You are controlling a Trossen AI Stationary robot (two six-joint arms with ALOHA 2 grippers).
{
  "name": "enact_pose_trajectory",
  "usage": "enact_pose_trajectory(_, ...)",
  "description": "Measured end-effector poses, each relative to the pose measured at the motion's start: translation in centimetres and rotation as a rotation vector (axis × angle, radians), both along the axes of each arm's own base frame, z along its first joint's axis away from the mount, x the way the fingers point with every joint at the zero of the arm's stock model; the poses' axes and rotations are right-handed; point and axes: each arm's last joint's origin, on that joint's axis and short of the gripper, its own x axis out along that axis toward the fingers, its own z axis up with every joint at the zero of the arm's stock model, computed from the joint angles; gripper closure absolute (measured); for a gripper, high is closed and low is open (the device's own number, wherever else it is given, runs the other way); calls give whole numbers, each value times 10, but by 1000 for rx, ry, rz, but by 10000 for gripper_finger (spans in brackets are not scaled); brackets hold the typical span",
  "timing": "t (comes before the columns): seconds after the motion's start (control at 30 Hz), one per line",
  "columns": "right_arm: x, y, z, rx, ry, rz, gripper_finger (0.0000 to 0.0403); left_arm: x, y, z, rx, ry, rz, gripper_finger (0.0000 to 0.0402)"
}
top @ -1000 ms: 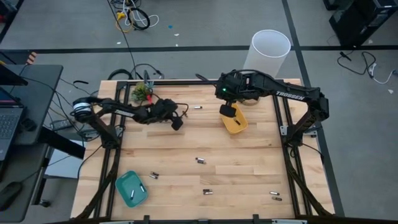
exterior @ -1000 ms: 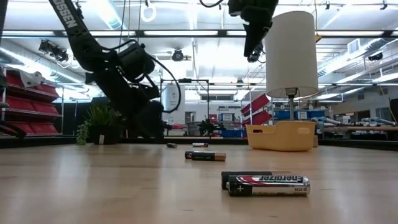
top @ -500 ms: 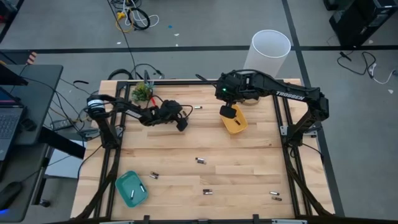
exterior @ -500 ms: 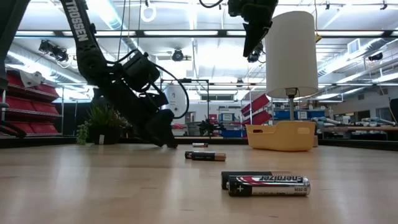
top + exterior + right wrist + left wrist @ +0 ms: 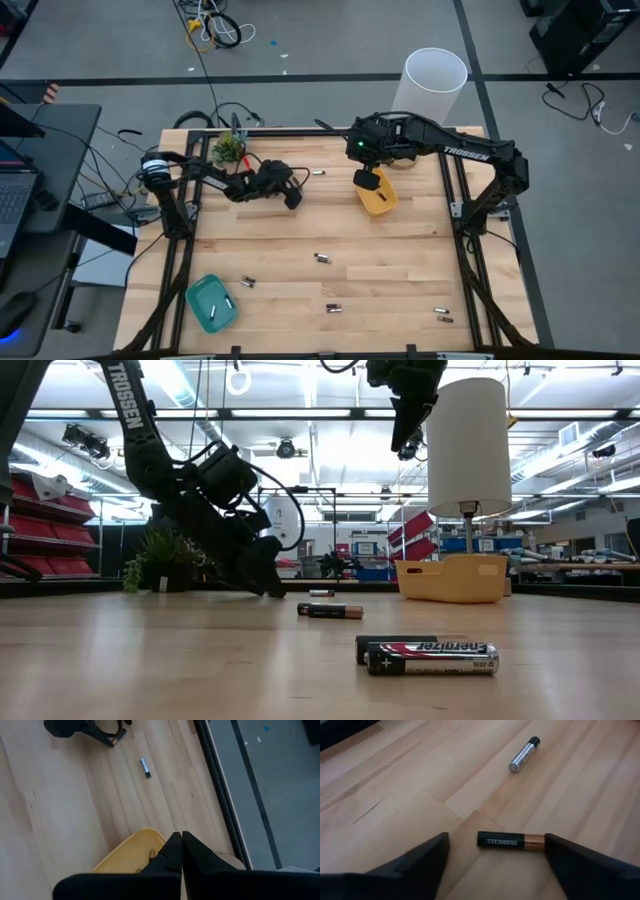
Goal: Sort batteries
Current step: Put the black battery into the yellow bin
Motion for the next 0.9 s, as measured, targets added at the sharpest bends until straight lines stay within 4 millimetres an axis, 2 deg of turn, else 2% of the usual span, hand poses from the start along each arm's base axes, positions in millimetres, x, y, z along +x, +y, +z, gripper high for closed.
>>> enact_pose_trajectory(0.13,0,0,0,5,-2,0,403,0,0,0,1,-4,-1,147)
enact_pose_trajectory(0.23,0,0,0,6,-2,0,403,0,0,0,0,-4,-2,177)
enact_pose_trajectory(0.7,-1,0,-1,12,11,-5,403,-1,-1,5,8,7,-28,182)
enact_pose_trajectory(0.77,-2,1,-1,15,21,-6,403,-3,-2,12,-1,-5,-44,182)
enact_pose_trajectory(0.9,-4,1,-2,23,33,-18,403,-5,-5,40,12,-97,-75,182)
